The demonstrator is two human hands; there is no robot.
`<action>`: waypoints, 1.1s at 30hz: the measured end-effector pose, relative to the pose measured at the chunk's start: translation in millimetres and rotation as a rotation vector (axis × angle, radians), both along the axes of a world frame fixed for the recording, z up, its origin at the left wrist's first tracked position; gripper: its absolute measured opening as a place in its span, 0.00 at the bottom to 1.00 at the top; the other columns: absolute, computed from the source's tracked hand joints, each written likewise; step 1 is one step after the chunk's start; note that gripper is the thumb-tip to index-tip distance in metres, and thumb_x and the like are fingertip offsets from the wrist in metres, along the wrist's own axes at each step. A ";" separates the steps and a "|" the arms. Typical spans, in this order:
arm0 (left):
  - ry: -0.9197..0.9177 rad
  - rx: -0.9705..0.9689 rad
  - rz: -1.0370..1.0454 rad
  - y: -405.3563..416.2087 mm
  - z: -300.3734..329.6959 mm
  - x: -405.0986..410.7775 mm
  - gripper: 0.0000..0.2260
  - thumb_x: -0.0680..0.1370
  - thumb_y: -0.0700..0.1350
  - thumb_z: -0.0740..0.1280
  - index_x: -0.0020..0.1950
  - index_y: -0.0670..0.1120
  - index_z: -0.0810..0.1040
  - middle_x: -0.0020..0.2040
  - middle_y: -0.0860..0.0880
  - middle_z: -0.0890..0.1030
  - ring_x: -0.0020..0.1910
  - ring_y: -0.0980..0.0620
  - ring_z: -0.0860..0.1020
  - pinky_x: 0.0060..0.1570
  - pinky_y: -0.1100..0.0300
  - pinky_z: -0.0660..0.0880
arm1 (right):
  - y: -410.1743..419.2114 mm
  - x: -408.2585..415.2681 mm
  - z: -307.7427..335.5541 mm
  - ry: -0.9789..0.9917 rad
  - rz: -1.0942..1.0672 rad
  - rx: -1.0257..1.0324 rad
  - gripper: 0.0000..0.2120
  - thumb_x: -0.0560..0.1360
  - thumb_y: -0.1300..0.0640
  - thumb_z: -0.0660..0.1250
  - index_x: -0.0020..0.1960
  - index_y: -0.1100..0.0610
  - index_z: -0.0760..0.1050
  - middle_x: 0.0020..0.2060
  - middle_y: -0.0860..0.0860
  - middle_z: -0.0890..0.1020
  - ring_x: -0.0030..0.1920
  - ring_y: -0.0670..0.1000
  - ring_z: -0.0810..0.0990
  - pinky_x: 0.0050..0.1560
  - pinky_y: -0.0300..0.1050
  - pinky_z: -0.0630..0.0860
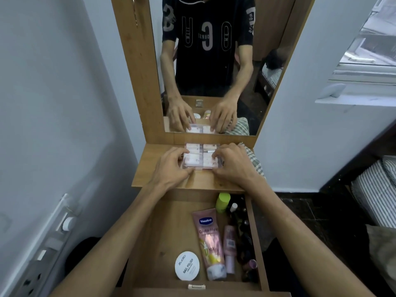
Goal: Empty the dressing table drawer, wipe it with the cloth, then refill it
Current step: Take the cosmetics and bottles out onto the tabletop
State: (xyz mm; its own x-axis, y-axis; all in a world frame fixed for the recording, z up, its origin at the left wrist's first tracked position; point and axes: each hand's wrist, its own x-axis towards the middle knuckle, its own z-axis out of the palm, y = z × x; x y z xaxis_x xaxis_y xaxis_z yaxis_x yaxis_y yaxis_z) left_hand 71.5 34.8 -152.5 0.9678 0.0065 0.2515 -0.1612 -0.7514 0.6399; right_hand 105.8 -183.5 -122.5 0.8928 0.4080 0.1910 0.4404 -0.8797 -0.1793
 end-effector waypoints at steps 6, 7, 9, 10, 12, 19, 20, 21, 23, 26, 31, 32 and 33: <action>-0.193 0.000 0.022 -4.1 1.9 -44.3 0.13 0.74 0.44 0.74 0.57 0.47 0.80 0.56 0.53 0.78 0.53 0.53 0.76 0.53 0.59 0.75 | 4.9 -60.6 11.3 -0.018 0.041 0.291 0.12 0.72 0.53 0.73 0.55 0.53 0.85 0.48 0.47 0.87 0.48 0.46 0.82 0.51 0.44 0.80; -0.237 0.008 0.017 -5.7 2.8 -59.0 0.08 0.74 0.42 0.73 0.52 0.47 0.79 0.51 0.53 0.78 0.49 0.53 0.76 0.48 0.60 0.74 | 6.0 -77.3 14.2 0.021 0.050 0.300 0.07 0.74 0.53 0.73 0.50 0.51 0.85 0.43 0.45 0.86 0.42 0.42 0.82 0.46 0.40 0.80; -0.226 0.024 -0.026 -8.7 1.1 -89.3 0.06 0.73 0.40 0.72 0.44 0.49 0.77 0.42 0.55 0.78 0.41 0.54 0.75 0.41 0.59 0.73 | 5.9 -107.3 15.0 0.131 0.032 0.225 0.05 0.75 0.51 0.72 0.42 0.50 0.83 0.36 0.43 0.84 0.36 0.40 0.80 0.38 0.33 0.74; -0.166 0.040 -0.054 -9.7 -1.6 -102.5 0.06 0.73 0.42 0.71 0.42 0.51 0.77 0.39 0.56 0.78 0.39 0.56 0.75 0.39 0.59 0.74 | 6.2 -120.1 12.0 0.202 0.008 0.156 0.07 0.75 0.49 0.71 0.41 0.51 0.82 0.35 0.44 0.83 0.35 0.41 0.80 0.36 0.32 0.71; 0.037 0.111 -0.101 -12.6 -9.1 -122.7 0.02 0.72 0.46 0.71 0.41 0.52 0.78 0.37 0.58 0.79 0.38 0.59 0.77 0.39 0.61 0.74 | 8.2 -138.5 -1.4 0.310 -0.035 0.008 0.11 0.75 0.45 0.70 0.42 0.52 0.80 0.37 0.45 0.82 0.38 0.47 0.80 0.36 0.39 0.70; 0.434 0.235 -0.138 -16.6 -40.5 -145.1 0.06 0.72 0.49 0.69 0.47 0.52 0.82 0.41 0.58 0.83 0.42 0.60 0.80 0.43 0.64 0.72 | 29.6 -162.7 -50.4 0.413 -0.123 -0.262 0.30 0.76 0.39 0.71 0.68 0.58 0.69 0.60 0.56 0.82 0.61 0.59 0.82 0.55 0.50 0.77; 0.433 0.236 -0.125 -15.2 -41.6 -145.9 0.06 0.72 0.49 0.68 0.47 0.53 0.82 0.41 0.58 0.83 0.41 0.60 0.80 0.43 0.63 0.72 | 31.5 -163.6 -54.9 0.428 -0.134 -0.272 0.30 0.76 0.40 0.71 0.68 0.58 0.68 0.62 0.56 0.81 0.62 0.59 0.81 0.55 0.50 0.76; 0.425 0.238 -0.112 -14.0 -41.5 -146.6 0.06 0.72 0.49 0.68 0.47 0.53 0.82 0.41 0.59 0.83 0.41 0.60 0.80 0.44 0.63 0.74 | 33.1 -163.7 -58.4 0.439 -0.144 -0.278 0.31 0.76 0.41 0.72 0.69 0.58 0.68 0.62 0.57 0.81 0.63 0.59 0.81 0.54 0.49 0.76; 0.403 0.233 -0.085 -11.0 -41.4 -147.4 0.06 0.72 0.50 0.68 0.47 0.54 0.82 0.41 0.60 0.83 0.42 0.60 0.80 0.46 0.61 0.77 | 34.4 -162.7 -62.0 0.467 -0.177 -0.277 0.33 0.74 0.41 0.74 0.69 0.59 0.67 0.62 0.56 0.81 0.63 0.59 0.81 0.54 0.49 0.76; 0.384 0.208 -0.040 -4.7 -38.2 -148.3 0.05 0.72 0.51 0.67 0.45 0.55 0.82 0.39 0.61 0.82 0.42 0.61 0.80 0.46 0.60 0.79 | 34.9 -161.3 -62.3 0.499 -0.215 -0.240 0.39 0.71 0.38 0.76 0.70 0.59 0.65 0.62 0.56 0.81 0.62 0.59 0.81 0.54 0.49 0.76; 0.387 0.123 0.000 -0.9 -34.4 -148.8 0.04 0.71 0.53 0.69 0.43 0.55 0.81 0.39 0.60 0.83 0.42 0.61 0.81 0.46 0.57 0.80 | 30.1 -163.4 -56.9 0.518 -0.227 -0.063 0.38 0.66 0.34 0.77 0.65 0.53 0.66 0.57 0.50 0.82 0.55 0.53 0.83 0.49 0.46 0.77; 0.384 0.087 0.005 -1.0 -34.0 -149.3 0.07 0.71 0.55 0.69 0.44 0.54 0.81 0.40 0.60 0.83 0.42 0.61 0.81 0.45 0.56 0.81 | 27.9 -164.2 -53.5 0.523 -0.224 -0.004 0.36 0.65 0.34 0.77 0.63 0.51 0.68 0.55 0.48 0.82 0.53 0.52 0.82 0.46 0.45 0.75; 0.375 0.052 0.005 -1.5 -32.6 -150.9 0.09 0.71 0.57 0.68 0.45 0.53 0.82 0.41 0.59 0.84 0.42 0.61 0.81 0.44 0.56 0.81 | 26.1 -164.9 -48.8 0.527 -0.216 0.060 0.34 0.64 0.35 0.78 0.61 0.50 0.69 0.53 0.47 0.82 0.50 0.49 0.82 0.44 0.43 0.74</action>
State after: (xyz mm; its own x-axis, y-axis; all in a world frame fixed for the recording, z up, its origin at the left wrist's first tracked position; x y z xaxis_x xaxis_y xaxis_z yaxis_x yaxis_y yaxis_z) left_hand -79.4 33.3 -185.0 0.9928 0.0084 -0.1198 0.0808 -0.7846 0.6148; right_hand -59.1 -157.4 -171.3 0.9356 0.2082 -0.2852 0.0897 -0.9213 -0.3785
